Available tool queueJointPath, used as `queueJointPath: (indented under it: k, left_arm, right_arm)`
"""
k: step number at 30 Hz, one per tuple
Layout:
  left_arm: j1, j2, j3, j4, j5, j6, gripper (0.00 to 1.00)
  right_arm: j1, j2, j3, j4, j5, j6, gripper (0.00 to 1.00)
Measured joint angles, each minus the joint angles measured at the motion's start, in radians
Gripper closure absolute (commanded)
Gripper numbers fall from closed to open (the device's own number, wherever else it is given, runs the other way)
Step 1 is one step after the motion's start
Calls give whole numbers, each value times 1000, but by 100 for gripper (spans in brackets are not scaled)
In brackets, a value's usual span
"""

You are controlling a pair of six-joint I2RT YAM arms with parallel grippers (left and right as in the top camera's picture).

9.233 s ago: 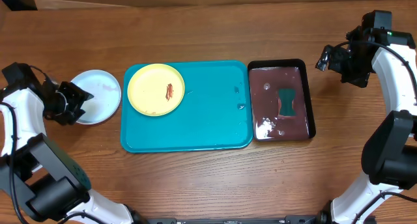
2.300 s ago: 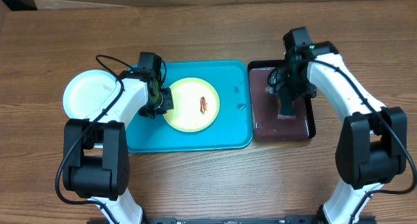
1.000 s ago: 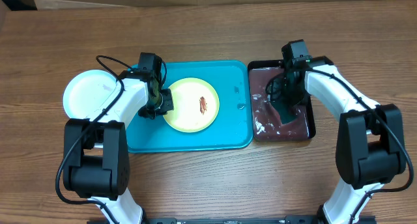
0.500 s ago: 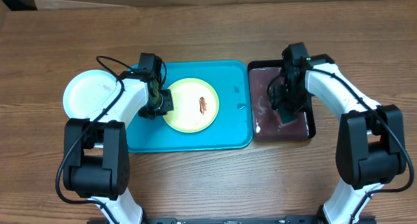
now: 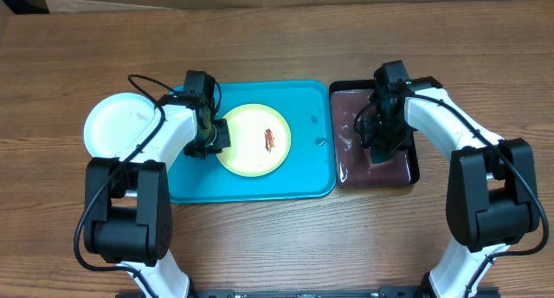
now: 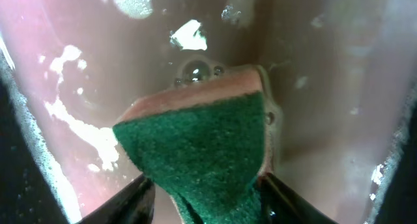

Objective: Clean dirty plates on tray and stack at the side
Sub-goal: 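Dip and rub the held sponge in the black tray water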

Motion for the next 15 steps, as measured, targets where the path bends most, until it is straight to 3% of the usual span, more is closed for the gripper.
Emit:
queueJointPath:
  k: [3, 5, 10, 11, 12, 15]
  left_arm:
    - [0, 0, 0, 0, 0, 0, 90]
    - [0, 0, 0, 0, 0, 0, 89]
    - [0, 0, 0, 0, 0, 0, 89]
    - [0, 0, 0, 0, 0, 0, 90]
    - [0, 0, 0, 0, 0, 0, 89]
    - [0, 0, 0, 2, 0, 0, 89]
  right_arm:
    - [0, 0, 0, 1, -6, 0, 41]
    - [0, 0, 0, 1, -8, 0, 53]
    - [0, 0, -15, 22, -9, -2, 66]
    - [0, 0, -19, 25, -9, 0, 73]
    - [0, 0, -22, 27, -9, 1, 93]
    - [0, 0, -23, 28, -22, 0, 96]
